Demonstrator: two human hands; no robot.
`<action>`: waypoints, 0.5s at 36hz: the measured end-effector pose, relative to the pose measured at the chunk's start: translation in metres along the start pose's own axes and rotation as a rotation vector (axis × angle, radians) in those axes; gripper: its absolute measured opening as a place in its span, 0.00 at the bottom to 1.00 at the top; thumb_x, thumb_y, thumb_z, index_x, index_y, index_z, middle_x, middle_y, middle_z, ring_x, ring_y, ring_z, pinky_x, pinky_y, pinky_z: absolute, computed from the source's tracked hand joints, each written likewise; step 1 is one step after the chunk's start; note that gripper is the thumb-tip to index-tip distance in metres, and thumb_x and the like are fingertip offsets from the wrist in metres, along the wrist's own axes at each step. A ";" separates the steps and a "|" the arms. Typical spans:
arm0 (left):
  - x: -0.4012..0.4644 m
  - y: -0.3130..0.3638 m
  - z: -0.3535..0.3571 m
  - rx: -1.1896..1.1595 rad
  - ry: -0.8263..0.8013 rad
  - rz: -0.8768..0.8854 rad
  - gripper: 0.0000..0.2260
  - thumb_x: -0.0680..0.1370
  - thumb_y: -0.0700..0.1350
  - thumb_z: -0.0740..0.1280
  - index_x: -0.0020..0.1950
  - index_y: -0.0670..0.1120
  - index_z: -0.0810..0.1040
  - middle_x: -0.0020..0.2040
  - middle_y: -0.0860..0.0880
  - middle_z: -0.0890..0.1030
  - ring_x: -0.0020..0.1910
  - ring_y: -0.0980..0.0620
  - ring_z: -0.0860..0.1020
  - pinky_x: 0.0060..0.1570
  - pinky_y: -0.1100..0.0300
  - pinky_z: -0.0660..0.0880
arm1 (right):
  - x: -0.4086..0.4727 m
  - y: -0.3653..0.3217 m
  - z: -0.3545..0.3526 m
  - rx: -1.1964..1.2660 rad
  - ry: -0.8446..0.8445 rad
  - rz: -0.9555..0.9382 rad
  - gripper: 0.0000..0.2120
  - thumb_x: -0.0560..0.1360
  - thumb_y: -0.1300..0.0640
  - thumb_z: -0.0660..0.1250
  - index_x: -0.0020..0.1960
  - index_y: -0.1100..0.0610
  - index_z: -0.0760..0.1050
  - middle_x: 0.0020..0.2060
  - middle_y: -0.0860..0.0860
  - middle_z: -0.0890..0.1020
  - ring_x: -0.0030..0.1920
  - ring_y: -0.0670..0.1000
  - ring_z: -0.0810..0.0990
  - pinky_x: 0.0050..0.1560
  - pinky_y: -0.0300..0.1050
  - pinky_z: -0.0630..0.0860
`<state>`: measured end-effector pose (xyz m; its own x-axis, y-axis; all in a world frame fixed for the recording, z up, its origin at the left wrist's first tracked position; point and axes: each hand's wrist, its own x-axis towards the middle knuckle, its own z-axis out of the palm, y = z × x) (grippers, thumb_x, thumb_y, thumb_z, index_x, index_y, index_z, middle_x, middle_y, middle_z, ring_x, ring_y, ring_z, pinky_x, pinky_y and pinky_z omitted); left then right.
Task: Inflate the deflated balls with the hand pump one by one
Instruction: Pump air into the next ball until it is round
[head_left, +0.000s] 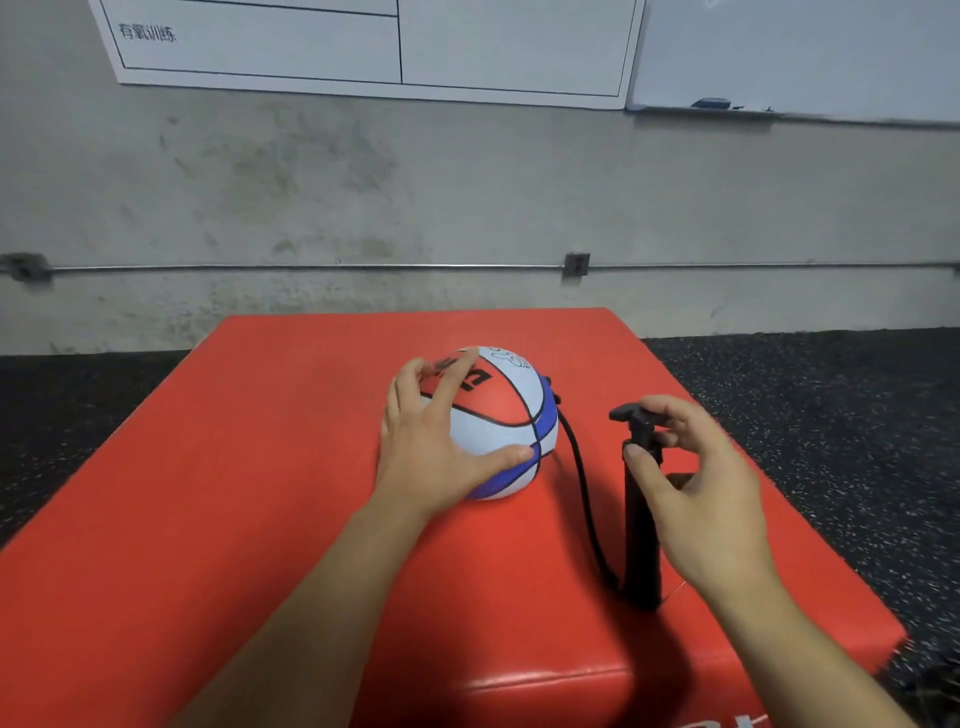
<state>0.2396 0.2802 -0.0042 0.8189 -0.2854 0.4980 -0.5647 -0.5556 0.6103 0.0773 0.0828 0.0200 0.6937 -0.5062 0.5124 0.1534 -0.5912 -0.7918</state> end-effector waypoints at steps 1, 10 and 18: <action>-0.002 -0.001 0.000 -0.007 -0.011 0.017 0.52 0.56 0.79 0.72 0.79 0.69 0.62 0.77 0.50 0.58 0.79 0.45 0.59 0.76 0.40 0.65 | 0.000 -0.001 -0.001 0.003 -0.001 -0.004 0.20 0.77 0.67 0.72 0.58 0.43 0.79 0.57 0.40 0.83 0.54 0.45 0.80 0.39 0.47 0.77; -0.013 0.002 -0.002 -0.064 -0.109 0.028 0.51 0.57 0.73 0.74 0.78 0.73 0.57 0.84 0.55 0.51 0.83 0.47 0.52 0.79 0.46 0.61 | -0.005 -0.006 -0.006 0.034 0.012 0.014 0.21 0.77 0.67 0.73 0.58 0.43 0.79 0.56 0.39 0.84 0.55 0.43 0.80 0.43 0.52 0.80; -0.017 0.000 0.000 -0.063 -0.051 0.057 0.49 0.58 0.72 0.75 0.77 0.71 0.61 0.82 0.55 0.56 0.81 0.49 0.56 0.78 0.48 0.63 | -0.005 -0.004 -0.009 0.029 0.009 0.018 0.20 0.77 0.67 0.73 0.58 0.44 0.79 0.55 0.38 0.83 0.55 0.41 0.80 0.44 0.52 0.79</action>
<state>0.2256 0.2848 -0.0126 0.7885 -0.3551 0.5022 -0.6145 -0.4879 0.6199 0.0672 0.0815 0.0235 0.6901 -0.5222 0.5010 0.1616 -0.5637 -0.8100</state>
